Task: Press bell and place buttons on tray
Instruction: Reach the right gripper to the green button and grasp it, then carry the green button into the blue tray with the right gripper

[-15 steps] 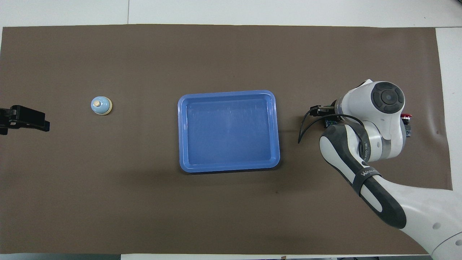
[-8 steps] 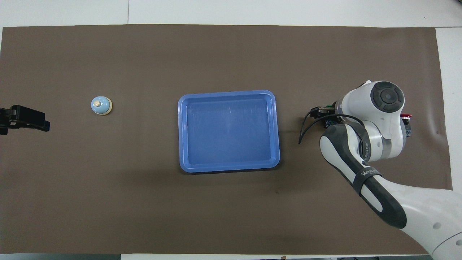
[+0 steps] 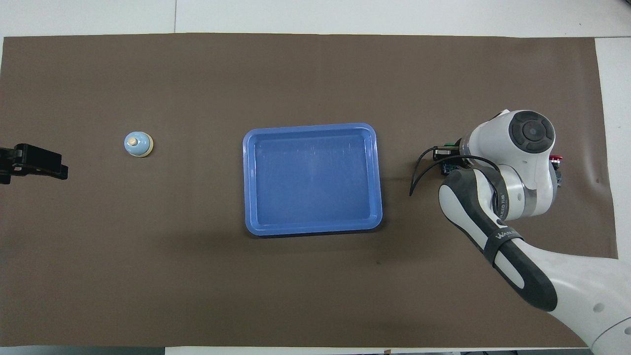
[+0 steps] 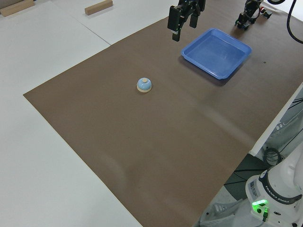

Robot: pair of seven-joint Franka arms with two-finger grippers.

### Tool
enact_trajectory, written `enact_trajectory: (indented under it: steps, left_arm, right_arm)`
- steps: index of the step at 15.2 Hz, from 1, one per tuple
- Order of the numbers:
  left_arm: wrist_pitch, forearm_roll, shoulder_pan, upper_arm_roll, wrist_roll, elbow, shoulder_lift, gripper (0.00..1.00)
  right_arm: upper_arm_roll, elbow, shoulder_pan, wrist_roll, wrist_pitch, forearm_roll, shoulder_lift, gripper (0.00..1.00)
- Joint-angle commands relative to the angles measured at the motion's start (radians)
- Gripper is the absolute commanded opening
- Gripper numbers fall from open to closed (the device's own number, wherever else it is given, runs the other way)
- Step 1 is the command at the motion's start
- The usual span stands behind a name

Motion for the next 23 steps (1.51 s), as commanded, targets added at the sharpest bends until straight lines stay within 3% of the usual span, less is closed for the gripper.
enact_trajectory:
  steps: [1,5,9,12,18,23]
  left_arm:
    - [-0.017,-0.008,-0.002,0.005,-0.005,0.002,-0.008,1.0]
    - [-0.017,-0.008,-0.002,0.004,-0.005,0.002,-0.008,1.0]
    - [-0.017,-0.008,-0.002,0.005,-0.005,0.002,-0.008,1.0]
    - [-0.017,-0.008,-0.002,0.005,-0.005,0.002,-0.008,1.0]
    - [-0.017,-0.008,-0.002,0.004,-0.005,0.002,-0.008,1.0]
    - [-0.017,-0.008,-0.002,0.005,-0.005,0.002,-0.008,1.0]
  right_arm:
    - [0.006,-0.004,-0.007,0.025,-0.006,0.001,-0.008,0.0]
    - [0.006,0.038,0.0,0.023,-0.049,0.002,-0.011,0.0]
    - [0.03,0.194,0.026,0.049,-0.251,0.068,-0.013,0.0]
    - [0.031,0.269,0.117,0.182,-0.317,0.085,-0.011,0.0]
    - [0.029,0.274,0.292,0.369,-0.267,0.084,0.01,0.0]
    - [0.029,0.248,0.346,0.419,-0.158,0.07,0.078,0.0]
